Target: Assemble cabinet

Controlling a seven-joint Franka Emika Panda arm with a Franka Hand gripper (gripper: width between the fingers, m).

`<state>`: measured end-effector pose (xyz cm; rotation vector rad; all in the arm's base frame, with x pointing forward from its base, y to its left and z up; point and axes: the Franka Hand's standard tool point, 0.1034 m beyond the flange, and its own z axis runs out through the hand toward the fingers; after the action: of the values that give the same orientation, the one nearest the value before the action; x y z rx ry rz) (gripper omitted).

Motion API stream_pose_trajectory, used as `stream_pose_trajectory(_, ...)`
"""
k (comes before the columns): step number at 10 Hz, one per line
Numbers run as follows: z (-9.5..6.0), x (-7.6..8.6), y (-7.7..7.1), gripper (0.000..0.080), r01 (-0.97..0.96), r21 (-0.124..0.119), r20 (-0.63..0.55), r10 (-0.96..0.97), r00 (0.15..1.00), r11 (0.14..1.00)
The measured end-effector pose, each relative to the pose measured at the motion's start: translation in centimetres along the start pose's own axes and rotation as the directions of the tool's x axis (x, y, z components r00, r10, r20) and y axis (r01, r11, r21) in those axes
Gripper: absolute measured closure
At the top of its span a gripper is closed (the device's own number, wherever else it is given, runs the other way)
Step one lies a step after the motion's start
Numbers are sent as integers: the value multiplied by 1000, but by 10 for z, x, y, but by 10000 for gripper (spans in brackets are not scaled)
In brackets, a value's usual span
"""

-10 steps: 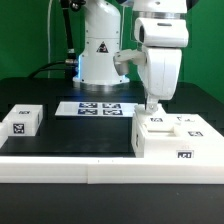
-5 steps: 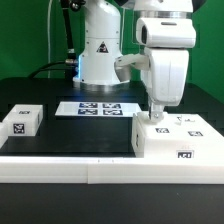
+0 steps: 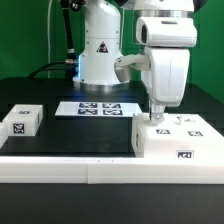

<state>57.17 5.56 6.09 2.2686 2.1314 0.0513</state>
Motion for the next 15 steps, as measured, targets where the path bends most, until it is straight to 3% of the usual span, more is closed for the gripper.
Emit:
stream_pose_trajectory(1, 0, 0, 0, 729, 0, 0, 0, 0, 1000, 1000)
stream_pose_trajectory(2, 0, 0, 0, 652, 0, 1, 0, 0, 1000, 1000)
stream_pose_trajectory(3, 0, 0, 0, 516, 0, 1, 0, 0, 1000, 1000)
stream_pose_trajectory(4, 0, 0, 0, 516, 0, 1, 0, 0, 1000, 1000)
stream_pose_trajectory(5, 0, 0, 0, 332, 0, 1, 0, 0, 1000, 1000)
stream_pose_trajectory(6, 0, 0, 0, 198, 0, 1, 0, 0, 1000, 1000)
stream_pose_trajectory(7, 0, 0, 0, 198, 0, 1, 0, 0, 1000, 1000)
stream_pose_trajectory(8, 0, 0, 0, 41, 0, 1, 0, 0, 1000, 1000)
stream_pose_trajectory(10, -1, 0, -1, 8, -21, -3, -1, 21, 1000, 1000)
stream_pose_trajectory(11, -11, -2, -10, 1, -94, -21, -4, 94, 996, 995)
stream_pose_trajectory(13, -25, 0, -29, 2, -237, -31, -3, 237, 972, 971)
stream_pose_trajectory(15, -27, 8, -45, 2, -327, -45, -19, 327, 945, 944)
